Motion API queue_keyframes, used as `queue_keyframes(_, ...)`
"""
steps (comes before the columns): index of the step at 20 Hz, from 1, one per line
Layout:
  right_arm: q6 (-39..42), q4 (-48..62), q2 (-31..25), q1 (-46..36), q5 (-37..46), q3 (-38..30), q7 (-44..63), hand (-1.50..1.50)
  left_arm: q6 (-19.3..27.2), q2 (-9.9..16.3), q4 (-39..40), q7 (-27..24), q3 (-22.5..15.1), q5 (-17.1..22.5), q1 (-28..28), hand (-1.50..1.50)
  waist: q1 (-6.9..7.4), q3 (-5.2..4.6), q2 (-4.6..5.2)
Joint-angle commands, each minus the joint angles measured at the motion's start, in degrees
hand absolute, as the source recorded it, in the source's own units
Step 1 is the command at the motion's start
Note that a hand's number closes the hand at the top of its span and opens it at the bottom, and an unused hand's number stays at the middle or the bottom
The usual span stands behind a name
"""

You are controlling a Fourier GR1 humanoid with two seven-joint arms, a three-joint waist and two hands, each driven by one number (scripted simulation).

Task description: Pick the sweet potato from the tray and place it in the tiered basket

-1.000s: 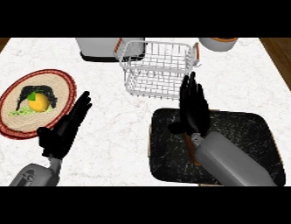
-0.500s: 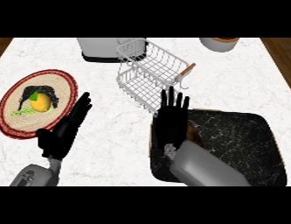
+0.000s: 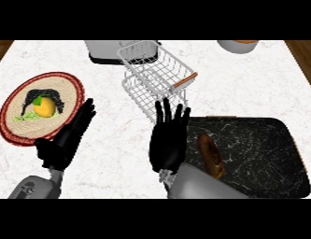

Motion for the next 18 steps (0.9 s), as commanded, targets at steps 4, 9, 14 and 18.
queue_keyframes(4,11.79,5.98,2.43,2.82,2.91,-3.69,13.82,-1.5,-0.3,0.29,1.14,-1.36,0.66,-0.57,0.13,0.0,-0.29,0.01,1.52)
queue_keyframes(9,12.5,1.98,1.92,7.6,5.7,-6.1,12.09,-1.5,1.23,-0.81,-0.05,0.45,0.66,-0.98,-0.32,0.0,-0.14,0.13,1.53)
queue_keyframes(14,14.01,-1.77,2.2,10.75,10.64,-7.94,12.08,-1.5,-2.36,0.8,0.71,1.92,2.7,1.3,-2.6,0.0,-0.32,0.12,1.57)
queue_keyframes(18,14.5,-2.78,1.24,13.6,13.89,-11.12,10.18,-1.5,-0.4,-0.52,-0.42,0.16,1.9,-0.34,-0.04,0.0,0.08,0.16,1.53)
